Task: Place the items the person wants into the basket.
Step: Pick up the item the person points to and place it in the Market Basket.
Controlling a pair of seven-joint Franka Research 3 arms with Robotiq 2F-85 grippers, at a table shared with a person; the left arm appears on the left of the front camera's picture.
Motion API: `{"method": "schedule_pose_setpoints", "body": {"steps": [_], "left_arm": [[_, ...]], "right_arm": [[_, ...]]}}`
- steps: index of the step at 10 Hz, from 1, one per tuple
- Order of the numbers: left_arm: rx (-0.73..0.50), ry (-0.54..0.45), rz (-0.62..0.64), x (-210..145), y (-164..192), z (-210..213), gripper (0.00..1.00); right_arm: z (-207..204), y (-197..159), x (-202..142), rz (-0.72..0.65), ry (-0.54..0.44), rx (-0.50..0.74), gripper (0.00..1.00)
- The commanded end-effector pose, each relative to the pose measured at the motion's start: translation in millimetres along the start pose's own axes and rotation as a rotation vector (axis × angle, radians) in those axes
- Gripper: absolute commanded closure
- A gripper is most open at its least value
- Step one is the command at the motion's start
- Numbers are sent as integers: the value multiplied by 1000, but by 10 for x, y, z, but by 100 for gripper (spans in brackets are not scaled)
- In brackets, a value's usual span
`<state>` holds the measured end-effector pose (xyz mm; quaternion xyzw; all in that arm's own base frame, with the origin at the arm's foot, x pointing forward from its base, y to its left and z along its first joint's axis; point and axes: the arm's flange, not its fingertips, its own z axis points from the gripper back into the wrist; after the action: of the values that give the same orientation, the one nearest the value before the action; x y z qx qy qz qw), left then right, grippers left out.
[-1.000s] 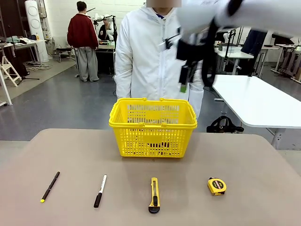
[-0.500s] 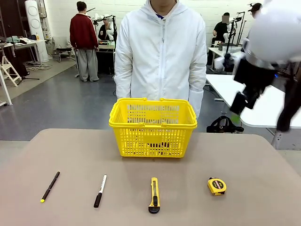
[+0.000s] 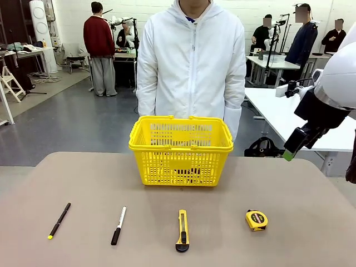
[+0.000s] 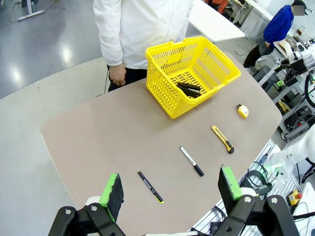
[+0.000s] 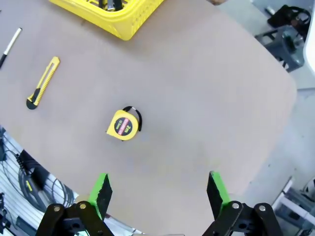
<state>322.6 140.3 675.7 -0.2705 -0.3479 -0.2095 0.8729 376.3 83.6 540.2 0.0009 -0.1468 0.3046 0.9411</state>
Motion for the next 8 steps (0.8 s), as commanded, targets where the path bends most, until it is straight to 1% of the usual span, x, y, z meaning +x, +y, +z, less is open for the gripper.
{"method": "schedule_pose_setpoints", "body": {"steps": [1,3,5,6,8], "left_arm": [[-16,-14,-15,-9,6,4,0],[-16,-14,-15,-9,6,4,0],[-16,-14,-15,-9,6,4,0],[-16,-14,-15,-9,6,4,0],[-16,-14,-15,-9,6,4,0]], "right_arm": [[35,52,12,12,8,-2,0],[12,18,4,4,-1,-1,0],[704,-340,-381,-18,-103,66,0],[982,-548,-638,-43,-150,102,0],[1336,-837,-1049,-45,-231,183,0]]}}
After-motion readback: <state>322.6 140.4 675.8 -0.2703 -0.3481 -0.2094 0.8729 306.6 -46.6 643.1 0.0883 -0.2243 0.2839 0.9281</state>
